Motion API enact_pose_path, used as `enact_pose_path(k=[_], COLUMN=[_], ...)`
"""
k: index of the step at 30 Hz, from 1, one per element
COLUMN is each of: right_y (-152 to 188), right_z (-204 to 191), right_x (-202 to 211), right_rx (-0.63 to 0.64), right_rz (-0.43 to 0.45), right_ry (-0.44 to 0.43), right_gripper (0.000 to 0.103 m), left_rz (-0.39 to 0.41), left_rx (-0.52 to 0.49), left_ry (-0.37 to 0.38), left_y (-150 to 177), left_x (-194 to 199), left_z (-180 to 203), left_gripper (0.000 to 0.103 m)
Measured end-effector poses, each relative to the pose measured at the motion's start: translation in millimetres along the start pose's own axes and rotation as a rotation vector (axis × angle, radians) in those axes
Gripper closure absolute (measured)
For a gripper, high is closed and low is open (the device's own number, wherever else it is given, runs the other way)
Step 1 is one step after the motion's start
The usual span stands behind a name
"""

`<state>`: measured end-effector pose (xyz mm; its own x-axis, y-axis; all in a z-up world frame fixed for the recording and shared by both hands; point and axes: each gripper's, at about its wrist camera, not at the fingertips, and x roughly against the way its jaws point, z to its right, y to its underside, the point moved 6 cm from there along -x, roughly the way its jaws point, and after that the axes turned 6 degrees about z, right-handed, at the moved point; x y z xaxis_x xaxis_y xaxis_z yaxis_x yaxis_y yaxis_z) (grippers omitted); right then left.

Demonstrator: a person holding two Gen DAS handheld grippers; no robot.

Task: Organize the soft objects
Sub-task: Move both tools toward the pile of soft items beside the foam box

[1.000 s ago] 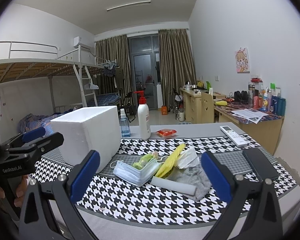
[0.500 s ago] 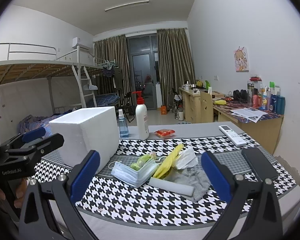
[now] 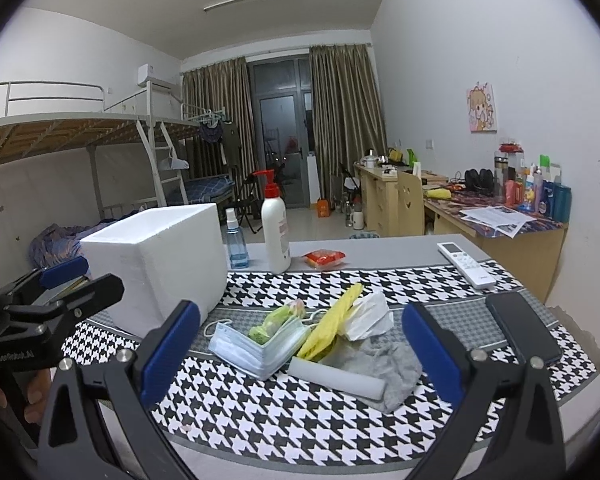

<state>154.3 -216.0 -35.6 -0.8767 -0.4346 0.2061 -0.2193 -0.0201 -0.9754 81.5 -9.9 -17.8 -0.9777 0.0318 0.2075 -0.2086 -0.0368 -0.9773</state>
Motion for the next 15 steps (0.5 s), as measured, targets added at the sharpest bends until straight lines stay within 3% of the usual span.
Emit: enact_pose_path(k=[15], right_y=[6], right_z=[21], right_x=[-23], right_rx=[0.003], right_rz=[-0.076], right_ry=[0.041], right_gripper=[0.001], left_rz=[-0.093], left_rx=[0.000], left_ry=[0.041], left_y=[11], left_x=[-36], left_z=[13], left_gripper=[0.001])
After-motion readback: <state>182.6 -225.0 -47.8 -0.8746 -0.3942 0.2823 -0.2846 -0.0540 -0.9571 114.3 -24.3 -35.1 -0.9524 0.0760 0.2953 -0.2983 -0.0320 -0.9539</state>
